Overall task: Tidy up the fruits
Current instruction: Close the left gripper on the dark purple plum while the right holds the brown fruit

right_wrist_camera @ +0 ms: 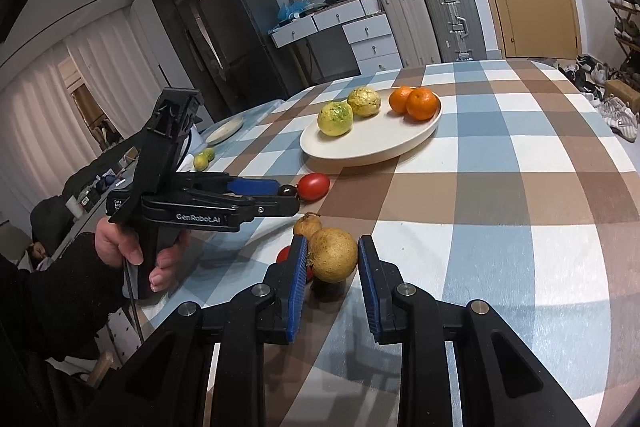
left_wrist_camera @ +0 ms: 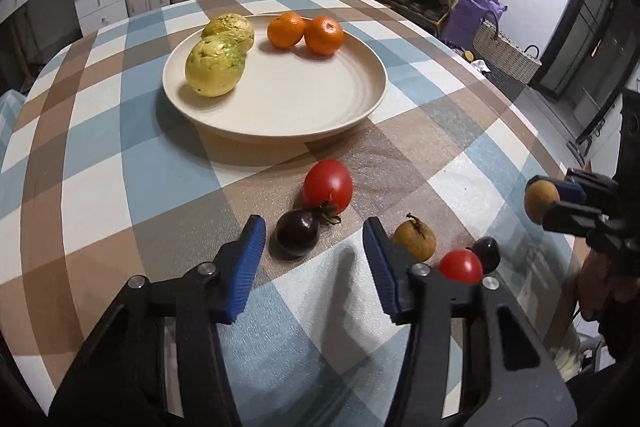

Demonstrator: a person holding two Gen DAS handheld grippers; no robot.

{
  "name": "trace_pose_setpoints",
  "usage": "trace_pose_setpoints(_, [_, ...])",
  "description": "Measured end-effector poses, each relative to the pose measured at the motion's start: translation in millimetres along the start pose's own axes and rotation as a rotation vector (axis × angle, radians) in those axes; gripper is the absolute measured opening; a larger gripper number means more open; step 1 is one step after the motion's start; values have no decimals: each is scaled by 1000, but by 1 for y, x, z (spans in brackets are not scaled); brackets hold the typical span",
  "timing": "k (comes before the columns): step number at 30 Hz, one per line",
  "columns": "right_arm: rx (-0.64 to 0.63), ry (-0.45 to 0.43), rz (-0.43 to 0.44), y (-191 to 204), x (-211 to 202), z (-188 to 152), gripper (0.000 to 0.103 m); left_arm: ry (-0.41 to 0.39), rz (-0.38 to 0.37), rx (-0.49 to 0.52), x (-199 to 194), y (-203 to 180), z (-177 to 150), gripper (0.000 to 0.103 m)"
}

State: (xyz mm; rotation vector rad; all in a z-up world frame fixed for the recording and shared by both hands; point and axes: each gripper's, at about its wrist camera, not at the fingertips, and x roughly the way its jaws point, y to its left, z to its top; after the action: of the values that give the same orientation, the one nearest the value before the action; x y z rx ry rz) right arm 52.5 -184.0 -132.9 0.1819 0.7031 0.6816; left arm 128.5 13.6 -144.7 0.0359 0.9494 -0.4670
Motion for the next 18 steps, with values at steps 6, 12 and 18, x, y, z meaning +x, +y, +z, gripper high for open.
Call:
trace_pose_setpoints(6, [4, -3, 18, 1, 2, 3, 26, 9, 14, 3, 4, 5, 0, 22])
trace_pose_setpoints(12, [0, -2, 15, 3, 3, 5, 26, -8, -8, -35, -3, 12, -4, 20])
trace_pose_setpoints(18, [1, 7, 15, 3, 7, 6, 26, -33, -15, -58, -15, 15, -9, 20])
